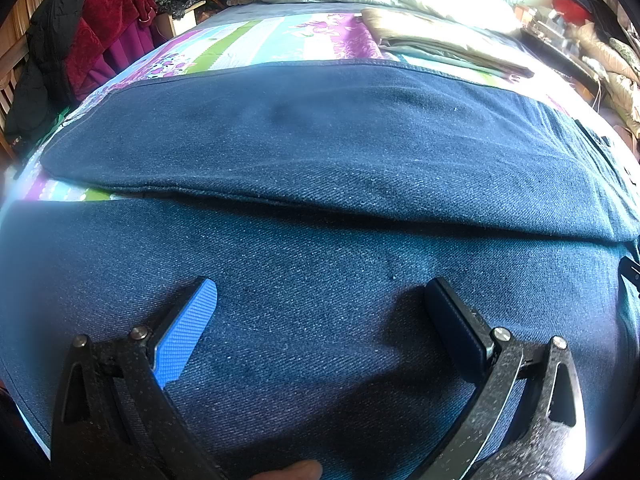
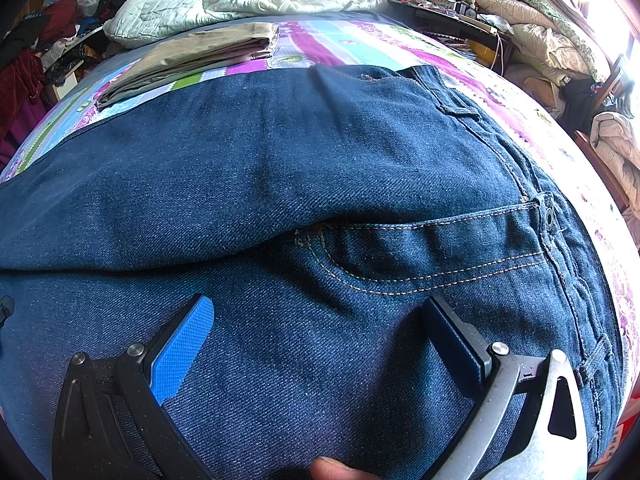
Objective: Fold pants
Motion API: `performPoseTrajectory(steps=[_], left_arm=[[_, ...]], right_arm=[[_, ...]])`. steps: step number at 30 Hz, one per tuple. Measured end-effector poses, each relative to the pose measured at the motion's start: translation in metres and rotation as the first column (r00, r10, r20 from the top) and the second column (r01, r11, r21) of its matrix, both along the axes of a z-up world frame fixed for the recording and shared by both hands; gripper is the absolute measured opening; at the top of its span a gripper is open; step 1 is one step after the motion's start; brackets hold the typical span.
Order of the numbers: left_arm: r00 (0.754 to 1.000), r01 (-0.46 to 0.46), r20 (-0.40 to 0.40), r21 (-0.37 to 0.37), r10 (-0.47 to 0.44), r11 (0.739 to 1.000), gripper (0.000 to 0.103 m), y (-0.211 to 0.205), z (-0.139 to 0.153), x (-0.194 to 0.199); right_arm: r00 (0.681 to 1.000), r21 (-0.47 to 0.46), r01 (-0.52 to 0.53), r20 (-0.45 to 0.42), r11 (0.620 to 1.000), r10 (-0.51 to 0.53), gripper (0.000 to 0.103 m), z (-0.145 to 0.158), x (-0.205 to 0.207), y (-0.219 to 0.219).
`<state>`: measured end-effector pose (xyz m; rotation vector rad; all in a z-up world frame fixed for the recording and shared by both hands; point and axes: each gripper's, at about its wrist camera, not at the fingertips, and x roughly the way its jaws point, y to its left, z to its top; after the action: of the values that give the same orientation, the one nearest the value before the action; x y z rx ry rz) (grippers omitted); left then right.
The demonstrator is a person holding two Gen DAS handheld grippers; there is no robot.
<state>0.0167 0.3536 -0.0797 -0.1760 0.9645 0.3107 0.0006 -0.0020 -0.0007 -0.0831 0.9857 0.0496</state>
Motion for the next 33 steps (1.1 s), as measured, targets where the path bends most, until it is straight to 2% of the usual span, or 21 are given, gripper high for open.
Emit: performPoseTrajectory(steps=[33], left_arm=[[1.0, -0.002, 0.002, -0.003, 0.002, 1.0, 0.103, 0.0025, 0.0005, -0.0012]], right_arm=[[1.0, 0.0, 0.0, 0.0, 1.0, 0.0, 0.103, 0.0004, -0.001, 0.0004]])
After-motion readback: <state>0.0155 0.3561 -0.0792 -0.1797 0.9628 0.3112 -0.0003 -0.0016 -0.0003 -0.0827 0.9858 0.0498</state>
